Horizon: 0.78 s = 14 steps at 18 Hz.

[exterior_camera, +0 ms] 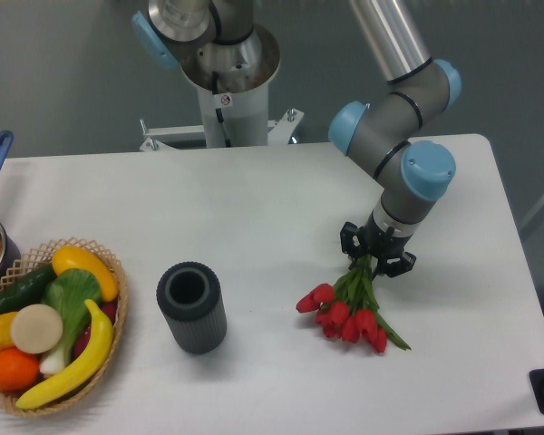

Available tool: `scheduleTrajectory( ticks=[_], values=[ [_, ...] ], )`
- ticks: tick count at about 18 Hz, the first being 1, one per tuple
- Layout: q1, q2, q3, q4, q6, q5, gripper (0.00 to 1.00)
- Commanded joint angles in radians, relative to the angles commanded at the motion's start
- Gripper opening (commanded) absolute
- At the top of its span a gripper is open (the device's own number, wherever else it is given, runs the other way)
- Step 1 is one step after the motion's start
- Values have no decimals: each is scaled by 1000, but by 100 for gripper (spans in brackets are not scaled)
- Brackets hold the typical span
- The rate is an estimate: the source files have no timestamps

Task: Pick up the flowers from the table
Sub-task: 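Close the gripper around the tulip stems, then lift the gripped tulips up off the table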

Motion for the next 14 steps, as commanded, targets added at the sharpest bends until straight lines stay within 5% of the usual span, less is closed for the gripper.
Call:
scheduleTrajectory(
  ticks=[7, 14],
  values=[
    [6, 8, 5, 0, 3, -2, 27],
    [20, 138, 52, -2, 0, -95, 28]
  ],
)
